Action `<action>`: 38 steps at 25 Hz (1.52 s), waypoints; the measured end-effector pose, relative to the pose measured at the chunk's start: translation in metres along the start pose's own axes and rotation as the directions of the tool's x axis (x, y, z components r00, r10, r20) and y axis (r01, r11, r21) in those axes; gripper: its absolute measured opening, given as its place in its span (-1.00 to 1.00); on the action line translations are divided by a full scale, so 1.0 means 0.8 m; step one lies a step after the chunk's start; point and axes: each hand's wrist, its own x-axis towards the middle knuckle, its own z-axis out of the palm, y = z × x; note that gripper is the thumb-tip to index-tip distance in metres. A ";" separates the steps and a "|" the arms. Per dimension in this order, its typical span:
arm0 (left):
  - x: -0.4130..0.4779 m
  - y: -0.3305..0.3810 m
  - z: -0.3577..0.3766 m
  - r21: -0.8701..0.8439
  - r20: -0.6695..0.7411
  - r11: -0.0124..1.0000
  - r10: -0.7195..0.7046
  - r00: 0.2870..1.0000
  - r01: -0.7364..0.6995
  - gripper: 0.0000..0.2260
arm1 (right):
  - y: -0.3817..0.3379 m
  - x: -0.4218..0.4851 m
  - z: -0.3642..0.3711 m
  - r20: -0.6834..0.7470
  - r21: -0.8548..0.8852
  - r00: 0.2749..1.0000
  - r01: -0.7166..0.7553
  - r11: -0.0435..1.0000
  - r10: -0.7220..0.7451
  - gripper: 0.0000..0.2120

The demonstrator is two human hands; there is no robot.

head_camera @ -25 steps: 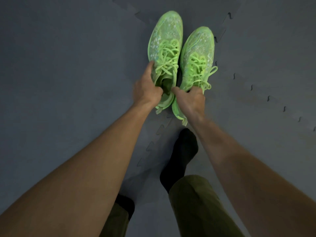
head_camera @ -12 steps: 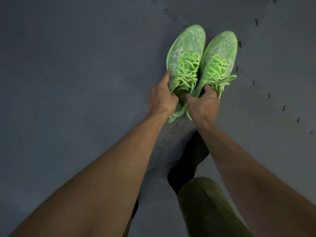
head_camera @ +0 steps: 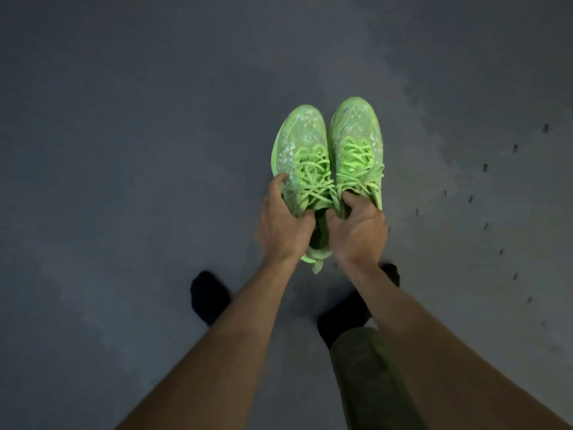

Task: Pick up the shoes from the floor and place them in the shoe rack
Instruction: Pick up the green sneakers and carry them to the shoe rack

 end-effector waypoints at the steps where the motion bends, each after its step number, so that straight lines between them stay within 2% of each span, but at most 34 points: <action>1: -0.007 -0.012 -0.030 -0.070 -0.052 0.997 -0.038 0.998 0.034 -0.32 | -0.028 -0.013 0.005 0.044 -0.025 0.996 0.074 0.997 -0.072 -0.91; 5: -0.029 -0.065 -0.151 -0.356 -0.277 0.928 -0.214 0.937 0.107 -0.35 | -0.154 -0.070 0.036 0.214 -0.113 0.897 0.415 0.903 -0.386 -0.86; 8: -0.050 -0.110 -0.237 -0.534 -0.384 0.839 -0.351 0.854 0.105 -0.35 | -0.245 -0.126 0.066 0.328 -0.118 0.766 0.614 0.780 -0.553 -0.78; 10: -0.066 -0.139 -0.289 -0.639 -0.406 0.764 -0.433 0.805 0.089 -0.34 | -0.300 -0.166 0.085 0.378 -0.126 0.681 0.709 0.694 -0.627 -0.81; 15: -0.143 -0.229 -0.412 -0.836 -0.428 0.548 -0.639 0.639 -0.013 -0.33 | -0.418 -0.311 0.125 0.524 -0.067 0.417 0.889 0.453 -0.742 -0.95; 20: -0.236 -0.343 -0.512 -0.905 -0.421 0.392 -0.783 0.457 -0.162 -0.35 | -0.504 -0.488 0.166 0.624 0.017 0.136 0.982 0.187 -0.770 -0.88; 23: -0.288 -0.420 -0.575 -0.926 -0.374 0.315 -0.843 0.388 -0.209 -0.33 | -0.550 -0.601 0.202 0.663 0.074 0.002 0.995 0.068 -0.749 -0.89; 27: -0.348 -0.517 -0.661 -0.929 -0.349 0.287 -0.888 0.301 -0.233 -0.32 | -0.600 -0.742 0.252 0.683 0.134 -0.115 0.990 -0.030 -0.721 -0.89; 31: -0.384 -0.603 -0.743 -0.929 -0.334 0.281 -0.917 0.218 -0.242 -0.33 | -0.648 -0.856 0.311 0.706 0.206 -0.199 0.976 -0.072 -0.679 -0.88; 34: -0.396 -0.668 -0.807 -0.936 -0.299 0.246 -0.934 0.197 -0.252 -0.34 | -0.690 -0.927 0.364 0.730 0.242 -0.232 0.967 -0.073 -0.643 -0.84; 38: -0.394 -0.747 -0.909 -0.950 -0.229 0.192 -0.964 0.133 -0.247 -0.36 | -0.758 -1.013 0.448 0.751 0.275 -0.275 0.957 -0.093 -0.601 -0.93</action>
